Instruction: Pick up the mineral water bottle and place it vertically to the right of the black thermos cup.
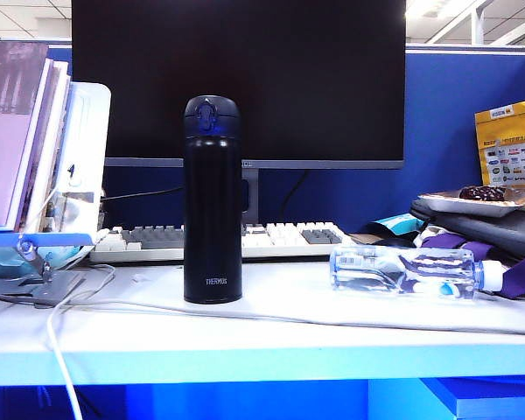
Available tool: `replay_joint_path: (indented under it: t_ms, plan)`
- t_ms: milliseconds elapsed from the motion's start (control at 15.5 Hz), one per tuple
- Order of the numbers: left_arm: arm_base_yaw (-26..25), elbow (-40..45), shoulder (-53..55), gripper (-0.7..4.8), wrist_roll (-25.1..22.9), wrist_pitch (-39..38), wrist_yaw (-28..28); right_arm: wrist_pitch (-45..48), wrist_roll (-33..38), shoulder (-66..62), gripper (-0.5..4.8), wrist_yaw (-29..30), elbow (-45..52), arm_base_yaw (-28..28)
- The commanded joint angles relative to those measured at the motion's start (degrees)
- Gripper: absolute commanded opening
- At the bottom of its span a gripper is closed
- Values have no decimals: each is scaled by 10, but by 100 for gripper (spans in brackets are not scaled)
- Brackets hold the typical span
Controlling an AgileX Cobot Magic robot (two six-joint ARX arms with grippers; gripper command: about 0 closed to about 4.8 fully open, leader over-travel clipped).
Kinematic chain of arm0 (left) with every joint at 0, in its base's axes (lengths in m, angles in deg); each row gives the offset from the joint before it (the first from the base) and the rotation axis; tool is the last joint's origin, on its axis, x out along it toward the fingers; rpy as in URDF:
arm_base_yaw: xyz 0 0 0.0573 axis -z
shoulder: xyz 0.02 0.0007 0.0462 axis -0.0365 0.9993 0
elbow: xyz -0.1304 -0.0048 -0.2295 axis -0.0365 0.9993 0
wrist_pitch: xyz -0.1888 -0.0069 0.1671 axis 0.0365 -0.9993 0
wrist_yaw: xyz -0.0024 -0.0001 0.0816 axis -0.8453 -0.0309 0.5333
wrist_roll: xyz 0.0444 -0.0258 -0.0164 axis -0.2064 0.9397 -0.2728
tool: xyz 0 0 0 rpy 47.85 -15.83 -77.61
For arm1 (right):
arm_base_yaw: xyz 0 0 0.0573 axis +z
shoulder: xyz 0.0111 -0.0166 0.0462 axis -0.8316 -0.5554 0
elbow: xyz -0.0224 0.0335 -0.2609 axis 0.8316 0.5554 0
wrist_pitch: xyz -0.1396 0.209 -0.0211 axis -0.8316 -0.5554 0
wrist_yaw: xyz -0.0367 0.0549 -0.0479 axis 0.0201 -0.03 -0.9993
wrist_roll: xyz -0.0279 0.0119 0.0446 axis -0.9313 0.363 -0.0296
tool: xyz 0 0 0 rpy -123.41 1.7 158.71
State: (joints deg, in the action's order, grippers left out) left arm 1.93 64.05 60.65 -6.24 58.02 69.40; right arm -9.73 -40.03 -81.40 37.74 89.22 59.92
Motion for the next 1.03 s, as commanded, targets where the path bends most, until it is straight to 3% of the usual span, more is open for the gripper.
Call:
replay_joint_path:
  t_ms: [64, 257, 386, 515, 643, 708, 836, 901, 1029]
  plan:
    - [0, 0, -2, -5, -1, -7, -4, 36, 91, -7, -1, 10, -77, 0]
    - [0, 0, -2, -5, -1, -7, -4, -32, 106, -68, -1, 13, -178, 0]
    - [0, 0, -2, -5, -1, -7, -4, -68, 120, -170, -1, 50, -259, 0]
    - [0, 0, -2, -5, -1, -7, -4, -80, 171, -284, -1, 144, -339, 0]
    - [0, 0, -2, -5, -1, -7, -4, -65, 308, -373, -1, 275, -395, 0]
    - [0, 0, -2, -5, -1, -7, -4, -2, 325, -422, -1, 318, -406, 0]
    - [0, 0, -2, -5, -1, -7, -4, 69, 424, -462, -1, 397, -406, 5]
    - [0, 0, -2, -5, -1, -7, -4, 92, 427, -475, -1, 411, -406, 9]
    - [0, 0, -2, -5, -1, -7, -4, 78, 443, -494, -1, 346, -406, 8]
